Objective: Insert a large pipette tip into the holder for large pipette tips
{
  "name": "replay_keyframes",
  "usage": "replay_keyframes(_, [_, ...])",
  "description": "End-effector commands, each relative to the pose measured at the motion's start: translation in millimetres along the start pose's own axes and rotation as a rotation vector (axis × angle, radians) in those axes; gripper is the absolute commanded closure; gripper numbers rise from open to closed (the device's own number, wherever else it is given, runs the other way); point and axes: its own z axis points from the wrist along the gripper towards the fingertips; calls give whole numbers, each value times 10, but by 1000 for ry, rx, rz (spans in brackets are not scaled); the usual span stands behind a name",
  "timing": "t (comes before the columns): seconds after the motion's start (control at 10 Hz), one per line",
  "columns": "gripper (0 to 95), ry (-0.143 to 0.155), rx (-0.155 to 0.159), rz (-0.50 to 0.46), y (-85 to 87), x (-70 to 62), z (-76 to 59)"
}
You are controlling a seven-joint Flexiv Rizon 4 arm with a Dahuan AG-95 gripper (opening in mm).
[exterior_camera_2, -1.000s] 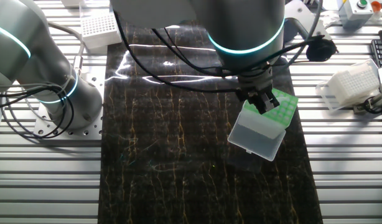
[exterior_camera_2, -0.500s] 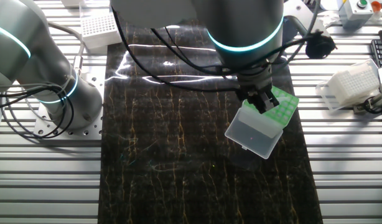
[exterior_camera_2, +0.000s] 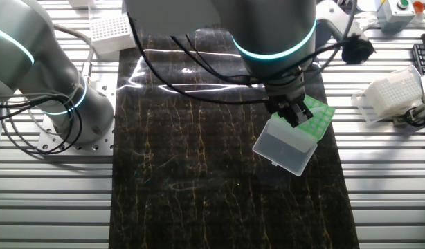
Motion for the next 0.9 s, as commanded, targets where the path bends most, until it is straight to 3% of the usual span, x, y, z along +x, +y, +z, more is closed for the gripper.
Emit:
replay_keyframes(0.1, [190, 2, -6, -31, -4, -6, 8])
replay_keyframes(0.2, [0, 1, -7, -40, -3, -6, 6])
replay_keyframes(0.5, [0, 36, -8, -19, 41, 17, -52])
replay_keyframes(0.6, [380, 176, -20, 82, 180, 75, -208])
replay_keyframes(0.7, [950, 232, 3, 153, 256, 112, -282])
replay_keyframes(0.9, [950, 270, -11, 195, 335, 155, -322])
